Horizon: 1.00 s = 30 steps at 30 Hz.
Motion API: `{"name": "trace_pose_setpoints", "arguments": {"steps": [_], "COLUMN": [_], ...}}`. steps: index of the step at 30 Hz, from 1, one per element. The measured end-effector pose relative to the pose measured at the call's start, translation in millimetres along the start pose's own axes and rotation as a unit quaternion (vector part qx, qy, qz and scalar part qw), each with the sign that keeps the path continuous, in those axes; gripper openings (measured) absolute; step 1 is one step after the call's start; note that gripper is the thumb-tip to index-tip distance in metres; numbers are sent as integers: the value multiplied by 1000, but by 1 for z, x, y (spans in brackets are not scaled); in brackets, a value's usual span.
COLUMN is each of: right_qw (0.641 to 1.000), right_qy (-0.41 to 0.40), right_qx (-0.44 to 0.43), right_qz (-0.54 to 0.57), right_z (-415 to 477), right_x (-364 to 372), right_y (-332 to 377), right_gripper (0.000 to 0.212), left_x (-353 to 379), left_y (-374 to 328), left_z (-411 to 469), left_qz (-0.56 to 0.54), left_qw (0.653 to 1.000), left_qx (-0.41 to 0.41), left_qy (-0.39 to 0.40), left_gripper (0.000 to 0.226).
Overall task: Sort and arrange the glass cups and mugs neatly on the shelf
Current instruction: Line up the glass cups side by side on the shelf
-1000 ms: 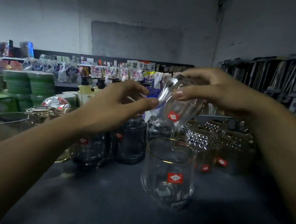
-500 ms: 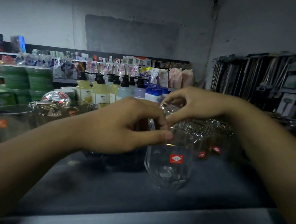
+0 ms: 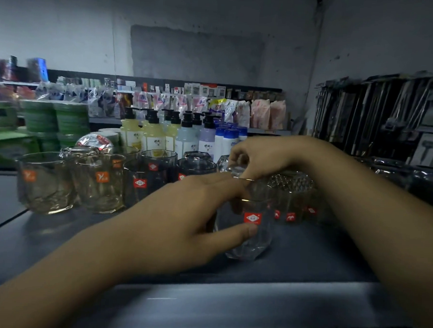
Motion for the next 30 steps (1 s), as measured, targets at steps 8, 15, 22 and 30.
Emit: {"name": "trace_pose_setpoints", "arguments": {"steps": [8, 15, 22, 30], "right_qw": [999, 944, 726, 773], "right_qy": [-19, -308, -330, -435], "right_qx": [-13, -12, -69, -50], "right_qz": [30, 121, 599, 459], "right_z": [-22, -82, -124, -150], "right_x": [-5, 4, 64, 66], "right_y": [0, -6, 33, 39], "right_gripper": [86, 36, 55, 59], "left_x": [2, -1, 18, 38], "left_y": [-16, -8, -40, -79], "left_z": [8, -5, -20, -36], "left_qz": [-18, -186, -539, -562], "left_qw": [997, 969, 781, 765], "left_qx": [-52, -162, -254, -313], "left_qy": [49, -16, -189, -35], "left_gripper": [26, 27, 27, 32]}}
Point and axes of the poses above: each hand's wrist, its own z-axis towards the middle knuckle, its own x-axis out of the palm, y = z × x, the point moved 4 cm from there along z, towards the middle knuckle, and after that the axes turned 13 degrees about -x, right-handed, at the moved point
